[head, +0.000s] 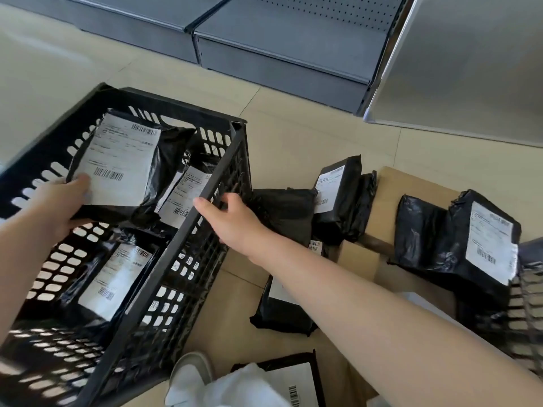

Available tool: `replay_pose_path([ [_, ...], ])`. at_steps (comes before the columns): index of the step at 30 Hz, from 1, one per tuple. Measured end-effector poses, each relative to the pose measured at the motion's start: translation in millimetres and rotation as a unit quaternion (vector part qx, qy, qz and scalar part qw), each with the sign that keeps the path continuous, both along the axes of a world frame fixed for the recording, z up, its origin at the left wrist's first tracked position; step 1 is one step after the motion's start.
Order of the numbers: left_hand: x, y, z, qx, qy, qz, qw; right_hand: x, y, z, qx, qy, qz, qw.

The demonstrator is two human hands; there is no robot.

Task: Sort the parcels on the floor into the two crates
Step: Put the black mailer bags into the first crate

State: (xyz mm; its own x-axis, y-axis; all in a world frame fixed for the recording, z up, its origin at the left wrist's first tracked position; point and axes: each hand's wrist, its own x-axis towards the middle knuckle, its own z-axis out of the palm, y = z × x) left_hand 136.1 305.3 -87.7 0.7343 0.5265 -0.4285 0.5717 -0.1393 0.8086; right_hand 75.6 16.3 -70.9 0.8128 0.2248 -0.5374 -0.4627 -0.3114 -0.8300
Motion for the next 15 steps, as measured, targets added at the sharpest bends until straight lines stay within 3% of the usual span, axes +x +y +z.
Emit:
replay_pose_path([
  [3, 5.6, 12.4, -13.2, 0.056, 0.016, 0.034, 0.998, -4.2, 16.4, -1.3, 0.015, 0.044, -0.021, 0.999],
  [9, 45.3, 88.9, -90.2, 0.184, 0.039, 0.044, 0.981, 2.7, 19.8, -13.0, -0.034, -0.008, -0.015, 0.999],
  [15, 35.0, 12.3, -57.3, 0.205, 0.041, 0.019, 0.978, 4.9, 21.2, -15.0, -0.04, -0.022, 0.001, 0.999],
])
